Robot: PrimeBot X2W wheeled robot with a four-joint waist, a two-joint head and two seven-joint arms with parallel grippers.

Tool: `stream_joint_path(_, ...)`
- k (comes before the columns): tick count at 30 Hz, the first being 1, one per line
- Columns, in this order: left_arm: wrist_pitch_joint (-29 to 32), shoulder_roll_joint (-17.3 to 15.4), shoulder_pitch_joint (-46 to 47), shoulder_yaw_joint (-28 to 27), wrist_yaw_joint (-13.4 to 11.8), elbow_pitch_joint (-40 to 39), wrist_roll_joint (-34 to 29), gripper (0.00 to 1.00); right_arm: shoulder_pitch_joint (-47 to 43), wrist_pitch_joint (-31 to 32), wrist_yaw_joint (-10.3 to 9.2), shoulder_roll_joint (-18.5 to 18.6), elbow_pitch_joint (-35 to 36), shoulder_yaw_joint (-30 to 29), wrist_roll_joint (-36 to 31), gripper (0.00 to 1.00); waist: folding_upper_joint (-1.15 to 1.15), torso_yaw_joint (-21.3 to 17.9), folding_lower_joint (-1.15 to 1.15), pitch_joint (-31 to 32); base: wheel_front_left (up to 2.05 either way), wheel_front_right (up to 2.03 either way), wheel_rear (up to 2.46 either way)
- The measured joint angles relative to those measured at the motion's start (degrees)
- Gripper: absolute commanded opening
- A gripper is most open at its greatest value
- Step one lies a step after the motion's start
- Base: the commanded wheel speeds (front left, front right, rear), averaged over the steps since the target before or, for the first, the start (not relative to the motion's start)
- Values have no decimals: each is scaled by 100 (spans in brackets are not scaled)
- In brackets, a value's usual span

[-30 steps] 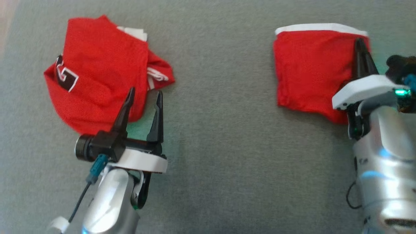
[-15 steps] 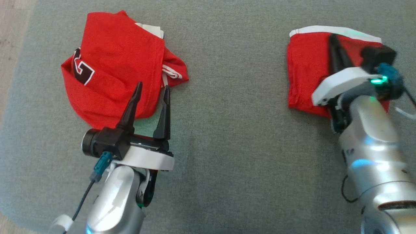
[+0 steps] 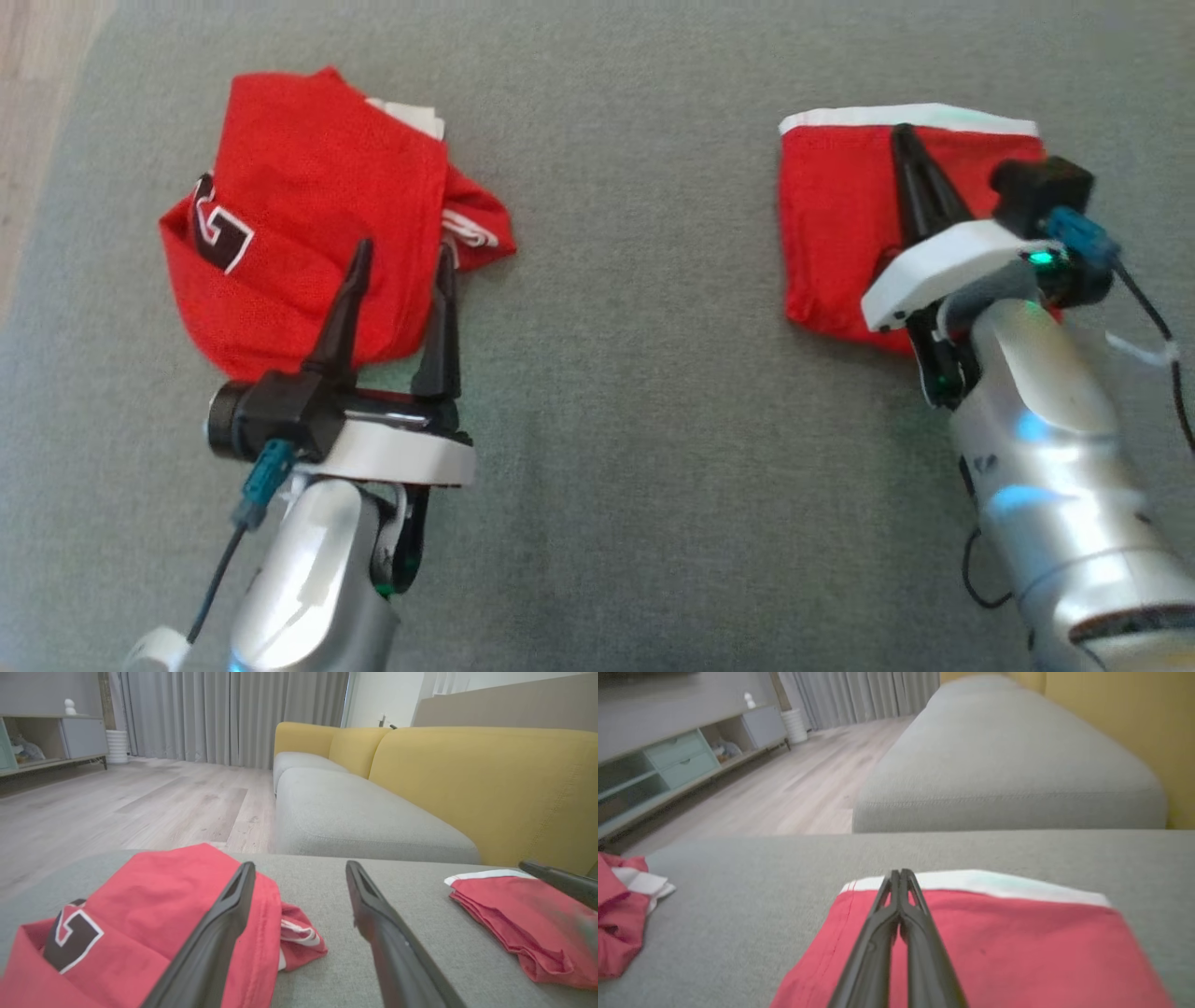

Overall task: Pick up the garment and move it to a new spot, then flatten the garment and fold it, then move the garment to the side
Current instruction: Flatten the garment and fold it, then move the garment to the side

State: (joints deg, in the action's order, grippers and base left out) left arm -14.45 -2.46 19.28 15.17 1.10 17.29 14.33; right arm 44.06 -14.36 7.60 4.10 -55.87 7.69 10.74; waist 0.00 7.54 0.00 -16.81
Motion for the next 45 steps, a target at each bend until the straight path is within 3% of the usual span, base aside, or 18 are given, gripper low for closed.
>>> stream_joint_path(6,0,1,-300,-227,-9,62,-29,100,-1198,-1,0,-12,1414,-598,34,0,0,-287,0,349,0,0,0)
stream_joint_path(7,0,0,-357,-227,-8,77,-29,100,-1417,-1,0,-14,1602,-691,33,9,0,-329,0,408,0,0,0)
stream_joint_path(8,0,0,-399,-230,-8,86,-30,100,-1620,-1,0,-18,1790,-781,18,71,0,-370,0,462,0,0,0)
stream_joint_path(9,0,0,-442,-232,-8,88,-35,100,-1822,-1,0,-18,1973,-837,12,100,0,-412,-1,516,0,0,0)
stream_joint_path(18,0,-1,-654,-238,-10,126,-79,100,-3195,-2,0,-105,2964,-1046,-214,100,0,-672,-1,851,0,0,0)
stream_joint_path(30,0,-2,-677,-181,-10,133,16,100,-3214,16,0,-132,3098,-1023,-335,100,0,-566,0,755,0,0,0)
stream_joint_path(37,0,-2,-621,-70,-2,131,15,100,-2208,622,0,-134,2607,-1493,-661,100,0,-377,1,469,0,0,0)
stream_joint_path(45,0,-1,-300,33,9,137,85,100,-1330,1218,0,-119,1434,-2383,-1134,100,0,-77,2,78,0,0,0)
